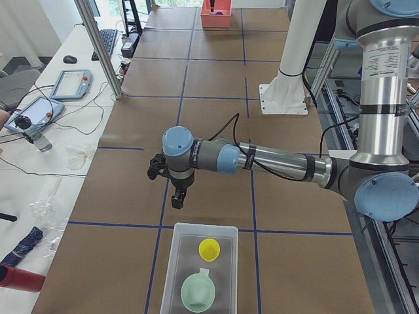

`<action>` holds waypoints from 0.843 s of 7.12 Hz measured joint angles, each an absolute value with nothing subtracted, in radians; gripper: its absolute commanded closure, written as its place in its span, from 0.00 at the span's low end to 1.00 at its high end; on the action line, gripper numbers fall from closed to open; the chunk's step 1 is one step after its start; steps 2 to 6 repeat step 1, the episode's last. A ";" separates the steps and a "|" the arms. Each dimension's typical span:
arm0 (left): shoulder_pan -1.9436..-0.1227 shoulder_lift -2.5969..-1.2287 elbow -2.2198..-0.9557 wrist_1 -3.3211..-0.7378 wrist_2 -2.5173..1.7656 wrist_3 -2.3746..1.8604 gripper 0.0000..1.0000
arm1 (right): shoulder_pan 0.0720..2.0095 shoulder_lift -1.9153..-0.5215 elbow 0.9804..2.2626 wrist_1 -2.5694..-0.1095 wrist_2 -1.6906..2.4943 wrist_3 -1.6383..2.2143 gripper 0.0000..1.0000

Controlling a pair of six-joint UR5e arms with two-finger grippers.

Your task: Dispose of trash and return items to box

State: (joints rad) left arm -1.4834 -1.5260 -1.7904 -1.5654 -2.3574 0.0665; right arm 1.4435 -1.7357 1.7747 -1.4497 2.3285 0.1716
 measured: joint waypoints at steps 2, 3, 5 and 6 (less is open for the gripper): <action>-1.483 -1.534 -1.798 -1.564 -2.357 0.066 0.00 | 1.444 -1.733 1.774 -1.450 2.328 0.172 0.00; -1.483 -1.534 -1.798 -1.564 -2.357 0.066 0.00 | 1.444 -1.733 1.774 -1.450 2.328 0.172 0.00; -1.483 -1.534 -1.798 -1.564 -2.357 0.066 0.00 | 1.444 -1.733 1.774 -1.450 2.328 0.172 0.00; -1.483 -1.534 -1.798 -1.564 -2.357 0.066 0.00 | 1.444 -1.733 1.774 -1.450 2.328 0.172 0.00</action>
